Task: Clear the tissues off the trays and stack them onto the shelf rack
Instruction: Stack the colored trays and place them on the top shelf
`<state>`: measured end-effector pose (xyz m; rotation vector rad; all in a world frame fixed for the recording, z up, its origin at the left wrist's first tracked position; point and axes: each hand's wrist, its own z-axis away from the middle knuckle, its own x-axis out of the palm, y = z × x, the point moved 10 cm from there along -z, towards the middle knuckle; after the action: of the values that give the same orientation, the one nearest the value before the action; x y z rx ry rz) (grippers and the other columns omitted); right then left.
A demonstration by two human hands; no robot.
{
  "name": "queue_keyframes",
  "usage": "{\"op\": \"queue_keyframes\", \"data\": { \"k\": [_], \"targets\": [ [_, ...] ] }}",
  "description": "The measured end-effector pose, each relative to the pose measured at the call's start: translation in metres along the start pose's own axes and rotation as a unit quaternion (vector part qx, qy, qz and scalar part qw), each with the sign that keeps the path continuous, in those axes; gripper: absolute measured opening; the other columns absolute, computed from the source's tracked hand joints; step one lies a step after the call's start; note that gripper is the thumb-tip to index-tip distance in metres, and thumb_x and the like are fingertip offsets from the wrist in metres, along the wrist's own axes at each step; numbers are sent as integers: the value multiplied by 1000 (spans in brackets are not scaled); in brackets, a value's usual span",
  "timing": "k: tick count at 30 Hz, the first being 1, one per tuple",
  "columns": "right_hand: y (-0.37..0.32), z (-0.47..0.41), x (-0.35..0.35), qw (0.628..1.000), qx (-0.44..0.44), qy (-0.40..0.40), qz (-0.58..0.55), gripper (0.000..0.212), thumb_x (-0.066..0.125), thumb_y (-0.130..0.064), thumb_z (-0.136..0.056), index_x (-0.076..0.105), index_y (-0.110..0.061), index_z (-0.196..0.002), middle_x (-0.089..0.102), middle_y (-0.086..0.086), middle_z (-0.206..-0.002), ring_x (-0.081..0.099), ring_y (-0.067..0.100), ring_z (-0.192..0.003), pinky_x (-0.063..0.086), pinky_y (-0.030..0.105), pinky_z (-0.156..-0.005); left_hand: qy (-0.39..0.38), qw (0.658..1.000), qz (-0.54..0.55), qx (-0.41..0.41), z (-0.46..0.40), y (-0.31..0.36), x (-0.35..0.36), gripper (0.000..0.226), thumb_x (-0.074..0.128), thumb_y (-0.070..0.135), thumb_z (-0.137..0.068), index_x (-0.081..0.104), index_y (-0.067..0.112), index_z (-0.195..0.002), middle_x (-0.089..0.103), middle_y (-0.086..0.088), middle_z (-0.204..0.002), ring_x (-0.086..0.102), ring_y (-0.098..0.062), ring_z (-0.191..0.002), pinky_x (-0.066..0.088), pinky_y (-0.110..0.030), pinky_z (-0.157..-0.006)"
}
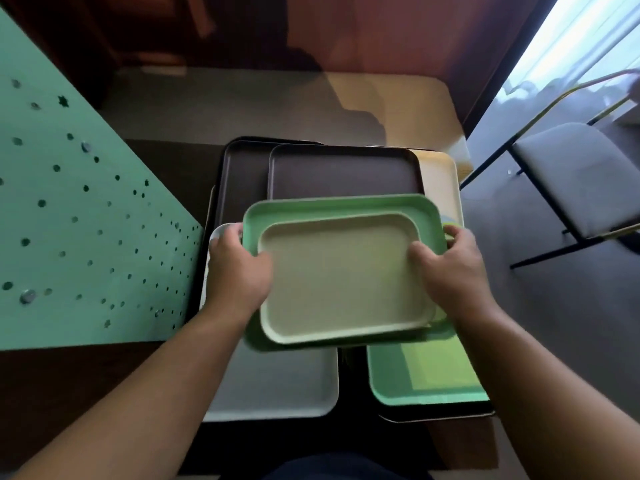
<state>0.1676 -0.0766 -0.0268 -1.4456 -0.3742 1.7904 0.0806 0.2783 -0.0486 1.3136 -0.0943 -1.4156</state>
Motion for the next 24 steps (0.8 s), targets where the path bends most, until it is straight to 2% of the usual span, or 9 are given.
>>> {"op": "queue_keyframes", "data": {
  "k": [2,6,8,10,14,17,20,22,24],
  "targets": [
    [-18,-28,-2,1000,1,9,-6,64,71,-47,-85,52,-14,-136,63,10,-126,63,29,-112,54,51,-98,6,1000,22,1,-23,23,7,63,59,25,-73,54,23,-135,61,-6,-125,67,-28,-100,59,-45,-88],
    [-33,-81,4,999,28,13,-8,56,65,-48,-92,50,-12,-133,59,9,-122,59,29,-110,52,52,-99,3,1000,19,7,-75,48,29,75,53,42,-57,56,23,-129,66,-7,-121,66,-33,-107,56,-49,-94],
    [-31,-100,12,999,45,15,-21,50,62,-46,-95,49,-14,-131,58,7,-118,58,27,-105,51,52,-99,-4,1000,15,-5,-85,58,35,78,55,43,-59,52,23,-134,66,-6,-124,64,-33,-112,54,-49,-98],
    [-25,-112,24,997,60,13,-40,48,59,-43,-97,47,-16,-135,58,9,-124,56,27,-104,51,49,-98,-10,1000,5,-13,-93,61,40,80,57,40,-66,45,23,-144,62,-4,-132,61,-33,-118,51,-49,-102],
    [-20,-123,38,998,50,24,-24,48,53,-28,-97,49,-16,-143,54,12,-137,52,33,-121,46,45,-105,-20,1000,-18,-14,-99,62,47,89,55,36,-69,34,22,-154,53,-3,-146,53,-33,-129,45,-49,-108],
    [-27,-125,39,997,18,26,66,52,49,-16,-93,51,-18,-145,48,13,-143,39,35,-132,35,46,-111,-28,998,-50,-10,-94,60,51,83,59,29,-80,29,19,-157,42,-8,-153,47,-36,-134,42,-50,-111],
    [-19,-128,42,997,47,-4,63,59,49,-20,-94,39,-18,-153,42,14,-149,39,36,-135,36,48,-112,-25,998,-63,-15,-90,51,57,65,57,24,-88,39,15,-150,42,-14,-147,50,-37,-128,43,-45,-107],
    [-9,-127,47,995,80,-45,34,59,49,-27,-96,38,-16,-153,48,15,-146,49,36,-127,44,47,-107,-35,998,-54,-26,-86,48,60,52,56,26,-89,51,17,-141,47,-13,-140,55,-37,-119,45,-39,-100],
    [-7,-126,48,993,85,-72,32,53,50,-32,-97,47,-15,-148,60,13,-133,58,32,-111,50,42,-95,-44,998,-7,-37,-85,46,60,51,60,37,-80,61,23,-129,56,-6,-133,61,-33,-113,48,-37,-99]
  ]
}}
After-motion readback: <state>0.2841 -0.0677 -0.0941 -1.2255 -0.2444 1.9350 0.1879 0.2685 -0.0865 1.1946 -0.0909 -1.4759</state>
